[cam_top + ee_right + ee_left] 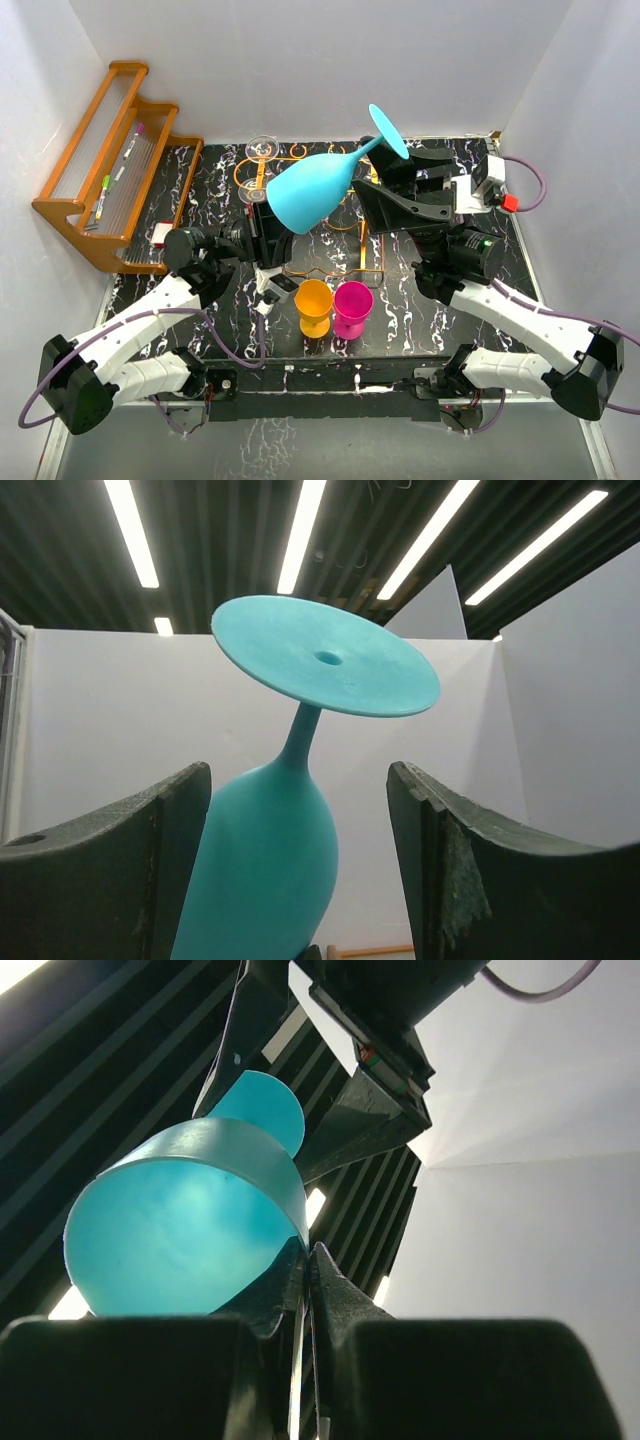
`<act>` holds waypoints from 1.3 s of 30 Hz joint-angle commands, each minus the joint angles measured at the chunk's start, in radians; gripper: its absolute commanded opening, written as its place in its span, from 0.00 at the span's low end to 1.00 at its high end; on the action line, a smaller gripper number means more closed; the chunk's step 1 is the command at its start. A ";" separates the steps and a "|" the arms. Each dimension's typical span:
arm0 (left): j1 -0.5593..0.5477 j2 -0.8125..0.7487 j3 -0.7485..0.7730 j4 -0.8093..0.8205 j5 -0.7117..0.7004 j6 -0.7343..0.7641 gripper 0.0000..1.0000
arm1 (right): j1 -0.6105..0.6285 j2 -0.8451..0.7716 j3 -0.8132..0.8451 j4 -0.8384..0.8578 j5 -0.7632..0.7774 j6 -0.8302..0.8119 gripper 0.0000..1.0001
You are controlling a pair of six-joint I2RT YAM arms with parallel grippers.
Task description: Place the wine glass upside down on the wine glass rack
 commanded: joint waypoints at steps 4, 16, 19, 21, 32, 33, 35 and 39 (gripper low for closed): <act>-0.013 0.001 -0.021 0.022 0.029 0.034 0.00 | -0.007 0.046 0.064 0.070 -0.063 0.082 0.70; -0.016 0.014 -0.024 0.039 0.037 0.032 0.00 | -0.021 0.078 0.070 0.110 -0.137 0.127 0.22; -0.016 0.017 -0.028 0.037 0.035 0.036 0.00 | -0.024 0.079 0.064 0.116 -0.141 0.135 0.08; -0.017 0.020 -0.027 0.036 0.034 0.037 0.00 | -0.025 0.081 0.061 0.123 -0.144 0.136 0.08; -0.020 0.007 -0.026 -0.016 -0.003 0.039 0.24 | -0.064 -0.033 0.058 -0.020 -0.095 0.010 0.08; -0.020 0.003 -0.027 -0.017 -0.013 0.030 0.32 | -0.067 -0.064 0.069 -0.074 -0.090 -0.030 0.08; -0.021 -0.005 -0.025 -0.018 -0.014 0.022 0.43 | -0.069 -0.129 0.074 -0.157 -0.074 -0.113 0.08; -0.021 -0.032 -0.060 -0.009 0.001 0.016 0.62 | -0.069 -0.247 0.094 -0.351 -0.047 -0.222 0.08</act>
